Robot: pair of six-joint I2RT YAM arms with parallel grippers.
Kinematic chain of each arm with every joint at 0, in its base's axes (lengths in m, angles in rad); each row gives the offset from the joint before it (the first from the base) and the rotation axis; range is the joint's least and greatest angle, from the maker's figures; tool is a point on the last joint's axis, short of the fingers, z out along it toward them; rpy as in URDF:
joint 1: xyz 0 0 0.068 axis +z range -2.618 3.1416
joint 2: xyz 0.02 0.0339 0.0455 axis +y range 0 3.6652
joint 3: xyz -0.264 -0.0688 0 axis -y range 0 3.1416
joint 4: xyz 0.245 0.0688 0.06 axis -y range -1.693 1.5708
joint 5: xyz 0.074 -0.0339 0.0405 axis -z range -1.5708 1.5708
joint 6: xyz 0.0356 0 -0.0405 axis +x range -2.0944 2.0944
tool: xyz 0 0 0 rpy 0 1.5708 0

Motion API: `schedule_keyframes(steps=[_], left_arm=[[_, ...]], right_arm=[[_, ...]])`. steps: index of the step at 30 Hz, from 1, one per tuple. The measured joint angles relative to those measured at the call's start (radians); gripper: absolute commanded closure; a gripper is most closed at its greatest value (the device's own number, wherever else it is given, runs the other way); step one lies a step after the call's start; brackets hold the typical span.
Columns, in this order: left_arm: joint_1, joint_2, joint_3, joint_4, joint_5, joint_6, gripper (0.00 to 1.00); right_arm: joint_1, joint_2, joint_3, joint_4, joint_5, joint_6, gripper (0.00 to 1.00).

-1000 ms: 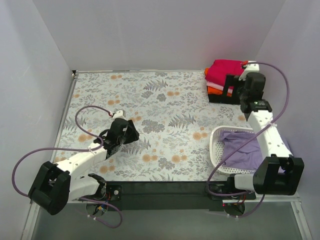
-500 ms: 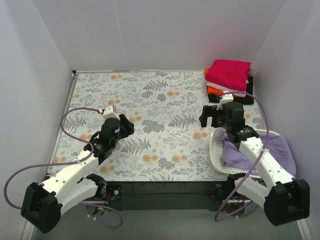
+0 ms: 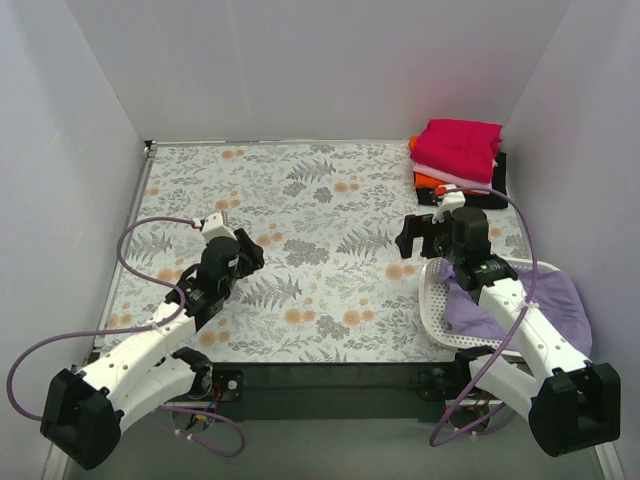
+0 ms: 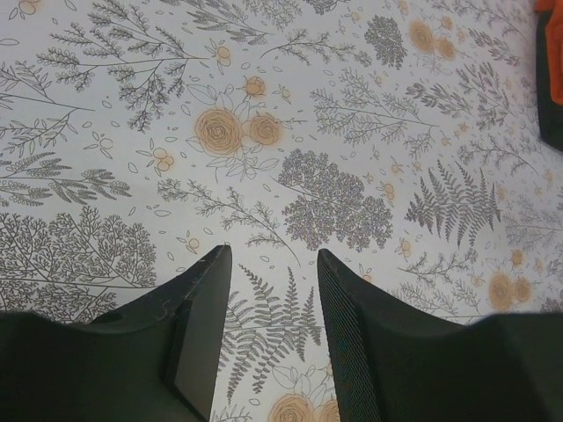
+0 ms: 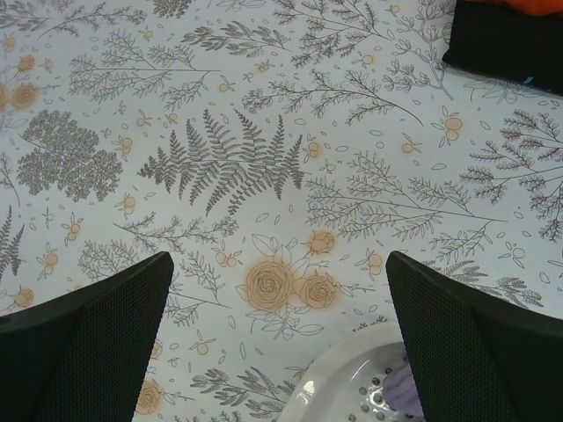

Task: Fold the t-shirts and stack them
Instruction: Neatly place the folded tshirt to the corner

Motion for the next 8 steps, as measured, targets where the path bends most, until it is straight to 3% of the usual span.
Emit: schedule_keyframes(steps=[8], left_arm=[[0.000,-0.016,0.000,0.001,-0.005,0.006,0.58]], right_arm=[[0.000,0.000,0.000,0.000,0.001,-0.003,0.02]])
